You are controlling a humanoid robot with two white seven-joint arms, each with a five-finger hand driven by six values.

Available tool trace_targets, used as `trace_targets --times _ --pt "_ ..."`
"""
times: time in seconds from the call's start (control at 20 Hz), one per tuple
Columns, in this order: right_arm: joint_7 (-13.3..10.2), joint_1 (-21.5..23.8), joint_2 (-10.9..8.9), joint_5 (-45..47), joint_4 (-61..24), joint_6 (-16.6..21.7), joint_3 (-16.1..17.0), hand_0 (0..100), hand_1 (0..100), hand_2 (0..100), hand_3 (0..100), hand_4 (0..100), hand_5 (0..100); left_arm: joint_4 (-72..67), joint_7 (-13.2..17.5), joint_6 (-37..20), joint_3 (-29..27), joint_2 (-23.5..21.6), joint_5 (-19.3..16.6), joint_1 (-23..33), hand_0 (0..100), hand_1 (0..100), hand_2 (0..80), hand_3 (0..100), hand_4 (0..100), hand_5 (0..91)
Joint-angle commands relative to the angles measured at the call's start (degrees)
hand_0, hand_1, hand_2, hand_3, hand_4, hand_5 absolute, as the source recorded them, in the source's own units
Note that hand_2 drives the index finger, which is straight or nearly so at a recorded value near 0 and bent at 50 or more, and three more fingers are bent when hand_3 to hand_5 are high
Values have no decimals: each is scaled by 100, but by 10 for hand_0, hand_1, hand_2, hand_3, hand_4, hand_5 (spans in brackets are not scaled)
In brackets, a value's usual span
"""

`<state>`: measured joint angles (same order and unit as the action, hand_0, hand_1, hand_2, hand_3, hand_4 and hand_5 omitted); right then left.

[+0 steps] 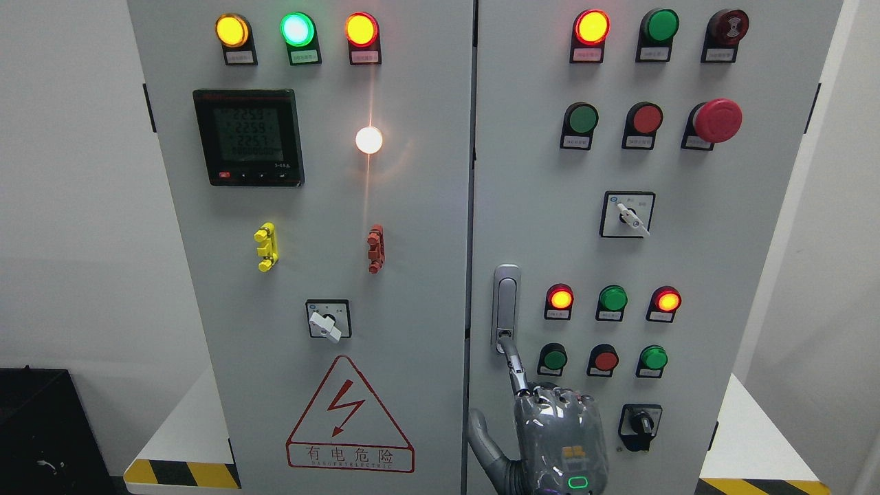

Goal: Release door handle

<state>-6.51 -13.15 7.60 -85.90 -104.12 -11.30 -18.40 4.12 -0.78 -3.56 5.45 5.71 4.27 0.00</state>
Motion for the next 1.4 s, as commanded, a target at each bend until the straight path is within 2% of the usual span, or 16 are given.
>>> trace_targets --times 0.0,1.35 --pt "-17 -91 -4 -23 216 -3 29 499 198 0 922 929 964 1 -2 -5 0 0 -5 97 120 556 0 0 0 0" --pt "-8 -231 -4 -76 410 -3 82 494 193 0 923 922 960 -7 -2 -5 0 0 -5 97 120 556 0 0 0 0"
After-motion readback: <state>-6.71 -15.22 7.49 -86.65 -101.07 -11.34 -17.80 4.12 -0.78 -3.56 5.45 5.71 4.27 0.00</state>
